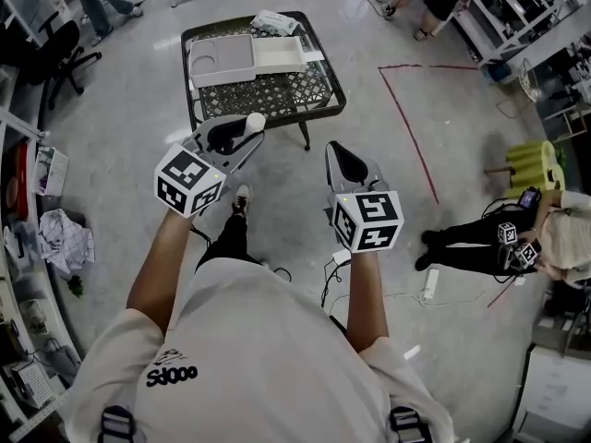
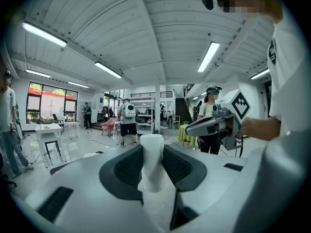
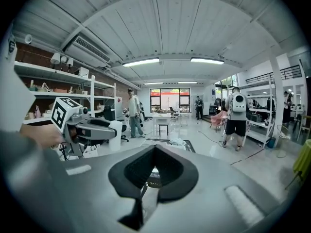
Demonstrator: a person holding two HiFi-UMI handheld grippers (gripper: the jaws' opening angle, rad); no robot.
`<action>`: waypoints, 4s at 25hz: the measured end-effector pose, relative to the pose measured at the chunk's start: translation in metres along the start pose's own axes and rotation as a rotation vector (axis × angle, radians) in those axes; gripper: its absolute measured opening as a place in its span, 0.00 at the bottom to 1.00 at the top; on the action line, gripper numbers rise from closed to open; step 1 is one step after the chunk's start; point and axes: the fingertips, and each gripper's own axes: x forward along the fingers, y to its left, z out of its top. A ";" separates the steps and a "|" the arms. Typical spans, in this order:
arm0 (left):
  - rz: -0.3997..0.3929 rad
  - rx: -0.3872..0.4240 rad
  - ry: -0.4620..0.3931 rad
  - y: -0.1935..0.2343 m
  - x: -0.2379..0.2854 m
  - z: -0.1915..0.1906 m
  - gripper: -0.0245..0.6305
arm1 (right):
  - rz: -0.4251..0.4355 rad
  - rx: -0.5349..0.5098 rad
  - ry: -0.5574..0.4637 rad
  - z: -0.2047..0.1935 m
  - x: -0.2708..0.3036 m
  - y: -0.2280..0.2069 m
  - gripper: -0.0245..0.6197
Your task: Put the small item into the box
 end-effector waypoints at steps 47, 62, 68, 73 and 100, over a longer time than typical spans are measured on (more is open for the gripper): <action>-0.186 -0.074 0.085 0.249 0.184 0.004 0.22 | -0.151 0.077 0.092 0.057 0.250 -0.107 0.05; -0.179 -0.082 0.112 0.268 0.231 0.005 0.22 | -0.140 0.070 0.114 0.054 0.274 -0.146 0.05; -0.119 -0.098 0.154 0.282 0.261 -0.001 0.22 | -0.069 0.066 0.132 0.054 0.299 -0.178 0.05; -0.076 -0.129 0.201 0.297 0.287 -0.014 0.22 | -0.005 0.069 0.157 0.050 0.327 -0.199 0.05; -0.022 -0.221 0.600 0.337 0.403 -0.175 0.23 | 0.196 0.170 0.353 -0.040 0.415 -0.265 0.05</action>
